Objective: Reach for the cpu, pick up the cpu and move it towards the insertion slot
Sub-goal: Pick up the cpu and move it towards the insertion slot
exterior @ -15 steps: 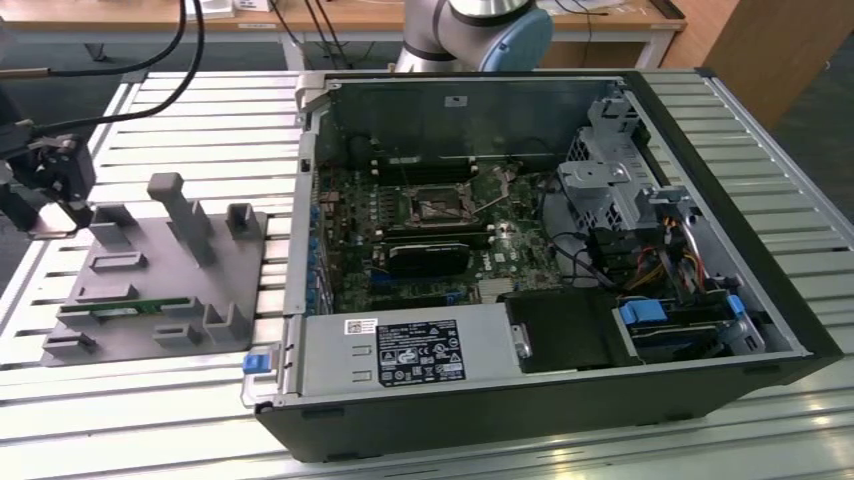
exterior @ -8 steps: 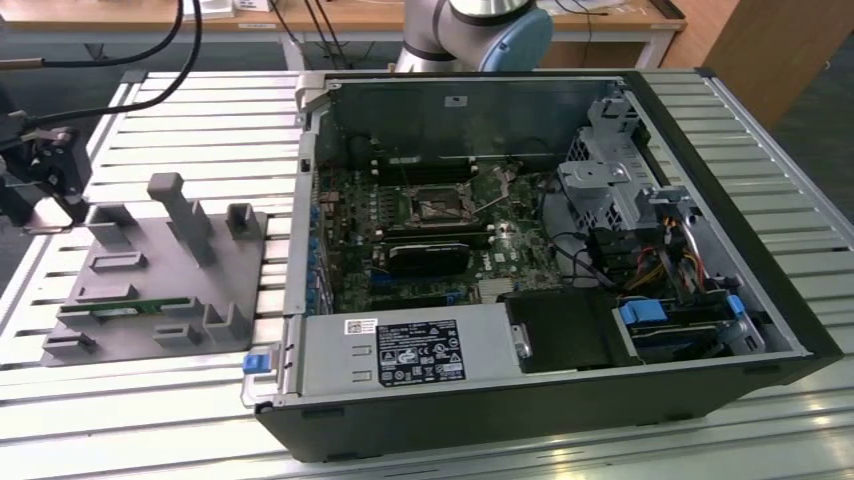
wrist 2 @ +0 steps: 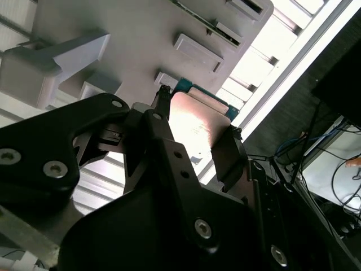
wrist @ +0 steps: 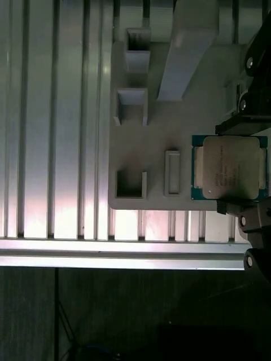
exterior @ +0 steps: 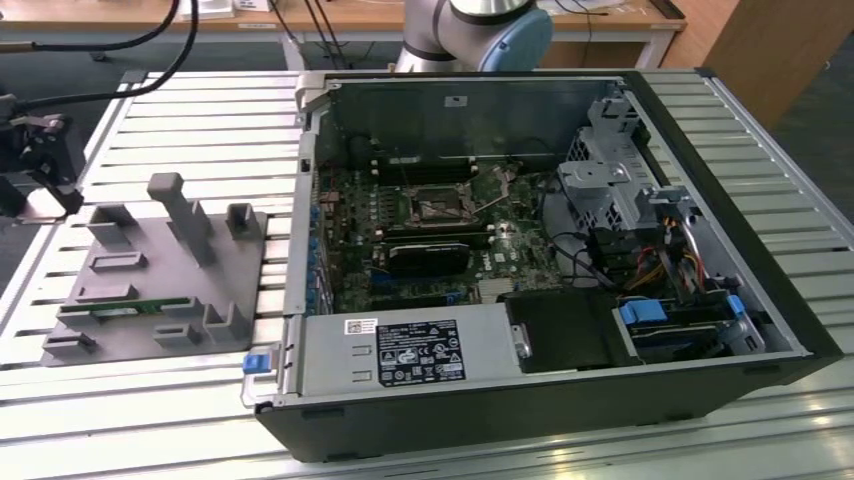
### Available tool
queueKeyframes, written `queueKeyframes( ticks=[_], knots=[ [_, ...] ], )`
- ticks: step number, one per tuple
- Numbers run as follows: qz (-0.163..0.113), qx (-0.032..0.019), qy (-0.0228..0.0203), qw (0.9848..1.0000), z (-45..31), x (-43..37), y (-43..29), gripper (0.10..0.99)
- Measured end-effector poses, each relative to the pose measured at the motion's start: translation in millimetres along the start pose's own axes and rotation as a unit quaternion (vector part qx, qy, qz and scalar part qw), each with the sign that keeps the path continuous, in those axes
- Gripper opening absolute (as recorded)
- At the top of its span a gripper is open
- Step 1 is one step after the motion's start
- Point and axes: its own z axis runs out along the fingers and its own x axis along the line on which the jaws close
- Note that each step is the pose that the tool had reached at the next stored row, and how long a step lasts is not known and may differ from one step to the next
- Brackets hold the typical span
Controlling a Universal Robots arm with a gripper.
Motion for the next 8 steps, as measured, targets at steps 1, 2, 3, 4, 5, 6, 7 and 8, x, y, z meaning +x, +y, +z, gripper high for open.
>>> queueKeyframes(
  ticks=[1,2,3,4,5,6,7,8],
  knots=[
    [0.000,0.0000,0.0000,1.0000,-2.0,0.0,0.1,0.541],
    [0.000,0.0000,0.0000,1.0000,-4.3,0.0,0.2,0.541],
    [0.000,0.0001,0.0001,1.0000,-6.1,0.0,0.4,0.541],
    [0.000,0.0001,0.0000,1.0000,-7.5,0.1,0.6,0.541],
    [0.000,0.0001,0.0000,1.0000,-8.9,0.0,0.7,0.541],
    [0.000,0.0002,0.0000,1.0000,-10.4,0.0,0.9,0.541],
    [0.000,0.0002,0.0000,1.0000,-12.0,0.1,1.1,0.541],
    [0.000,0.0002,0.0000,1.0000,-13.9,0.1,1.4,0.541]
  ],
)
